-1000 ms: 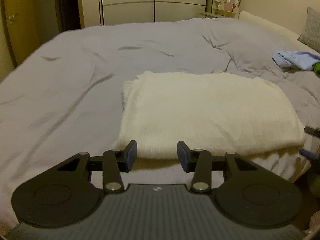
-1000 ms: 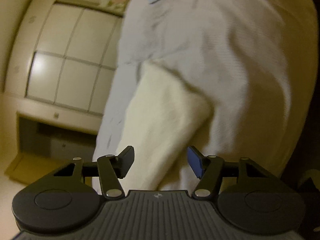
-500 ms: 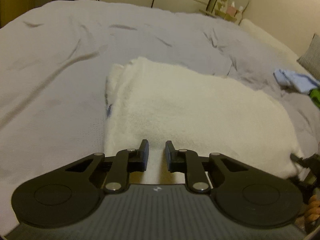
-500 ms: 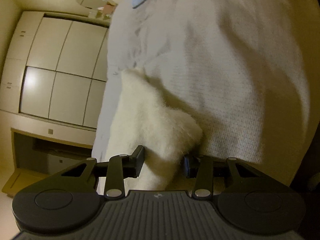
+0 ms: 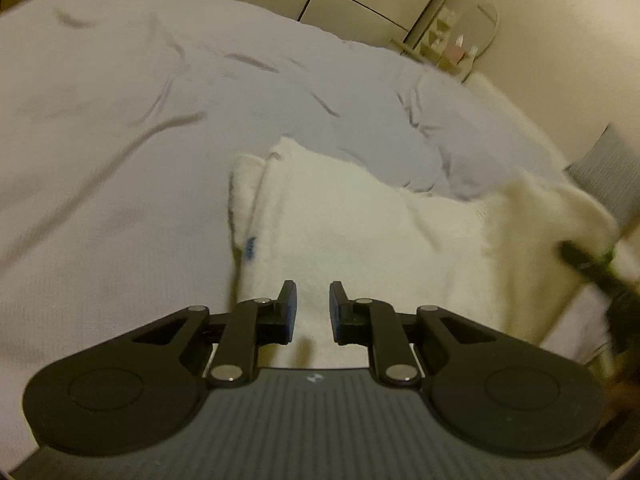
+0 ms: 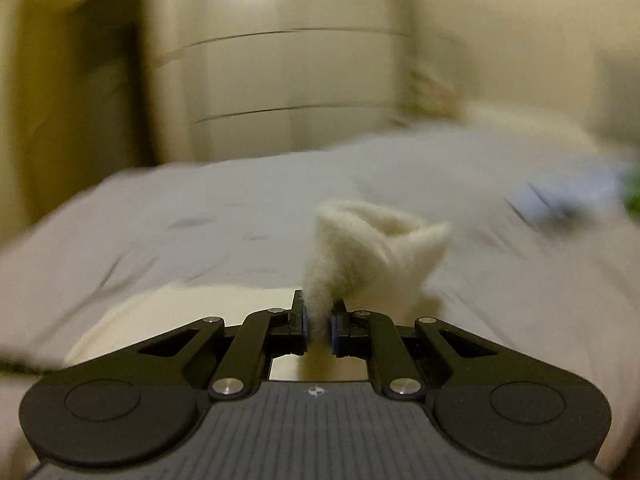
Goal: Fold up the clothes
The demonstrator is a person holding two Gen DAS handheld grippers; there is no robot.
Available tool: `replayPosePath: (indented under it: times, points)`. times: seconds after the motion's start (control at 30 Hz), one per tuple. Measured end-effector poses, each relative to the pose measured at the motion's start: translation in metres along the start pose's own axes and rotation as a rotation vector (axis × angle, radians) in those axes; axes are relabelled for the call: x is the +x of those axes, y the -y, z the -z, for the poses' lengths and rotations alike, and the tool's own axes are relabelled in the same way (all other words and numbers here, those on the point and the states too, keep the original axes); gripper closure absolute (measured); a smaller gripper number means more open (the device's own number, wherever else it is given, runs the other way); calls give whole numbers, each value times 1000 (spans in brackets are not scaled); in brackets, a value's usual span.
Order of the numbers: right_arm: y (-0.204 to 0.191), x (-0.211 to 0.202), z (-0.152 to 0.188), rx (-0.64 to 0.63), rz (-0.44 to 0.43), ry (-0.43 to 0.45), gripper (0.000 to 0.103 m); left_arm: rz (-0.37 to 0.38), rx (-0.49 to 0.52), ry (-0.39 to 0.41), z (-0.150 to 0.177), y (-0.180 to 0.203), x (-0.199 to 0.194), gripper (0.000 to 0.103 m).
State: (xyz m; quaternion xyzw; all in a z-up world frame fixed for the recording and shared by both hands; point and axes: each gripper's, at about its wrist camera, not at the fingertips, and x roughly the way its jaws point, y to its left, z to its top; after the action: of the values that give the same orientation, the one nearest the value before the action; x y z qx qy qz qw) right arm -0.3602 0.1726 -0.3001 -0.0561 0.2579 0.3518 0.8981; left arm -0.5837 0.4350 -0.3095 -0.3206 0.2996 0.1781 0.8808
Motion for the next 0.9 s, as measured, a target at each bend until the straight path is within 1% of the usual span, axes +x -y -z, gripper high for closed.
replayPosePath:
  times: [0.1,0.2,0.23,0.27,0.3,0.33,0.37,0.47,0.53,0.6,0.67,0.7,0.73,0.77,0.8,0.83,0.87,0.9]
  points:
    - [-54,13,17,-227,-74,-45,92,43,-67,-10,2,-19,-4,90]
    - [-109,27,34,-453,-147,-90,90,111,-152,-28,6,-35,-3,91]
    - [-127,31,39,-529,-172,-105,82,133,-179,-39,8,-40,-2,91]
    - [-145,36,45,-604,-196,-120,70,146,-198,-50,10,-43,-1,91]
    - [-158,38,49,-664,-217,-130,66,157,-208,-57,11,-45,1,91]
    - [-158,35,51,-673,-223,-124,52,168,-213,-60,12,-46,1,91]
    - [-157,31,51,-671,-235,-121,45,179,-220,-61,11,-46,2,91]
    - [-145,15,39,-537,-306,-138,42,211,-240,-64,9,-46,5,91]
    - [-128,5,27,-404,-319,-134,41,233,-254,-66,7,-46,7,90]
    - [-99,-4,18,-229,-312,-135,42,250,-275,-71,5,-47,11,80]
    - [-55,1,2,-2,-278,-156,44,261,-311,-80,2,-49,18,74]
    - [-33,-4,5,112,-250,-176,46,267,-334,-89,0,-50,23,70]
    - [-10,4,7,236,-224,-203,52,275,-361,-101,-4,-51,31,69]
    - [10,15,10,368,-217,-232,53,283,-385,-111,-8,-53,39,69]
    - [26,25,15,492,-239,-246,56,285,-399,-114,-11,-53,43,69]
    - [40,34,20,609,-254,-261,62,286,-409,-116,-16,-54,51,69]
    - [51,42,25,702,-251,-280,66,293,-418,-116,-21,-55,58,69]
    - [59,48,30,780,-256,-284,68,304,-426,-115,-26,-55,64,68]
